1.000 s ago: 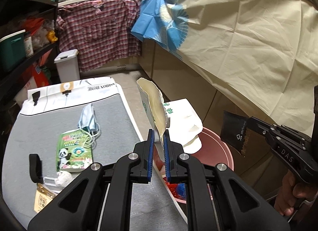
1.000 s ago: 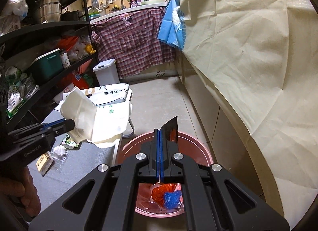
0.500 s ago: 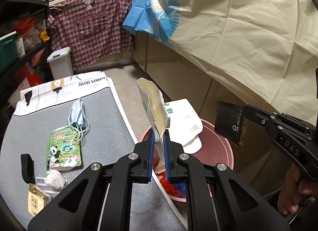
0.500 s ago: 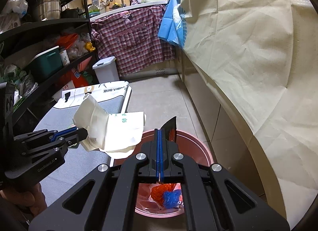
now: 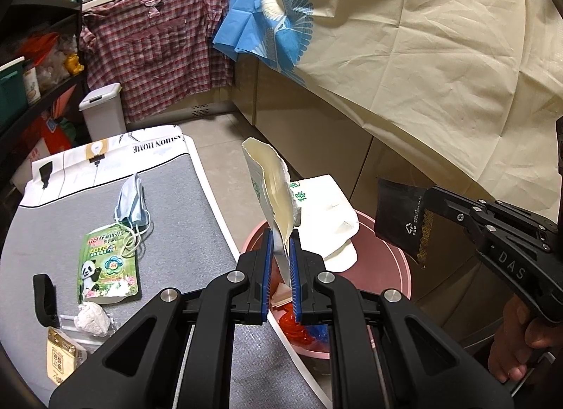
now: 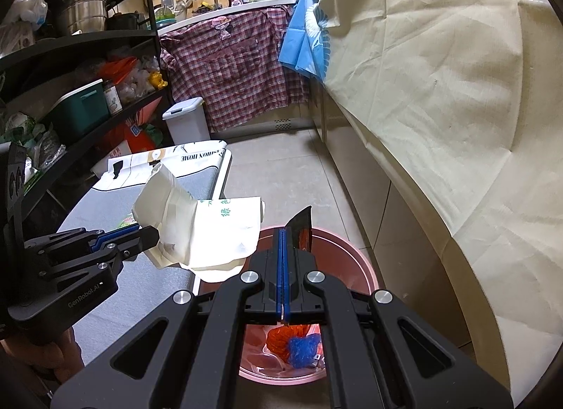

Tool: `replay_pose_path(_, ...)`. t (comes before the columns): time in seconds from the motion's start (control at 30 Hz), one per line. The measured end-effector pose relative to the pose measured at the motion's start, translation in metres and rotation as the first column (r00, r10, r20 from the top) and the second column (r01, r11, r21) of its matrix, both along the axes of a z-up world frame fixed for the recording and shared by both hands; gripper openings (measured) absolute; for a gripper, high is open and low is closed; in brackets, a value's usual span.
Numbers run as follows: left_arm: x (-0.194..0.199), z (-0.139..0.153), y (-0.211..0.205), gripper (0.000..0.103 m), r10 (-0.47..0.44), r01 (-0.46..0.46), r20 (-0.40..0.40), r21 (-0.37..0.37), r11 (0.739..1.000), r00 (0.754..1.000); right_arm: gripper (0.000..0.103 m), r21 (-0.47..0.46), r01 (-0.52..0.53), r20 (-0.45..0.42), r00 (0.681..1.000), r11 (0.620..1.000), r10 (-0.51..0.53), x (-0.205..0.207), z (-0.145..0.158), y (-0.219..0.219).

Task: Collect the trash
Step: 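Open both tools over the pink bucket to drop the pouch and paper wrapper, then move both tools back to the table toward the black elastic band and blue mask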

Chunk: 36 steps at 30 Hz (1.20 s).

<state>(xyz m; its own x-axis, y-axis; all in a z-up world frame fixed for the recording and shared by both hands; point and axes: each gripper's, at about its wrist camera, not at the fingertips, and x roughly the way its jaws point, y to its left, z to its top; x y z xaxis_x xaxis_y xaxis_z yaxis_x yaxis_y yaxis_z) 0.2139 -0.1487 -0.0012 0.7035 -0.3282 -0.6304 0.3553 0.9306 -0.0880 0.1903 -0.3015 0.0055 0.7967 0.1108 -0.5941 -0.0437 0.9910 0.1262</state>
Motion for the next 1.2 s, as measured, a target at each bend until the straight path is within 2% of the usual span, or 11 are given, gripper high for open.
replay_pose_path(0.17,0.002,-0.001,-0.002,0.009,-0.007,0.007,-0.007,-0.002,1.000,1.000,0.001,0.000,0.002,-0.002,1.000,1.000,-0.002,0.000,0.000,0.000)
replay_pose_path(0.27,0.002,0.000,-0.005,0.011,-0.018,0.018,-0.006,0.003,1.000,1.000,0.005,-0.005,0.009,-0.006,1.000,1.000,-0.009,0.002,-0.002,-0.001)
replay_pose_path(0.3,0.002,0.000,-0.006,0.016,-0.018,0.018,-0.004,0.003,1.000,1.000,0.006,-0.017,0.017,-0.011,1.000,1.000,-0.018,0.003,-0.004,-0.001)
replay_pose_path(0.37,0.002,0.001,-0.004,0.031,-0.013,0.013,-0.001,0.004,1.000,1.000,0.024,-0.018,0.024,-0.014,1.000,1.000,-0.025,0.004,-0.005,-0.002)
replay_pose_path(0.4,0.002,0.001,-0.002,0.035,-0.006,0.006,0.002,0.001,1.000,1.000,0.044,-0.017,0.030,-0.009,1.000,0.999,-0.030,0.003,-0.005,-0.003)
replay_pose_path(0.43,0.002,0.001,-0.001,0.035,-0.002,0.002,0.001,-0.002,1.000,1.000,0.049,-0.018,0.037,-0.002,0.999,0.999,-0.037,0.002,-0.005,-0.003)
replay_pose_path(0.83,-0.004,0.008,0.020,0.035,0.015,-0.015,0.015,-0.018,1.000,1.000,0.049,-0.008,0.047,-0.002,0.999,0.999,-0.047,0.002,-0.004,-0.007)
replay_pose_path(1.2,-0.019,0.027,0.077,0.035,0.097,-0.094,0.042,-0.059,0.994,0.994,0.049,-0.030,0.030,0.026,0.999,0.999,-0.029,-0.005,0.005,0.002)
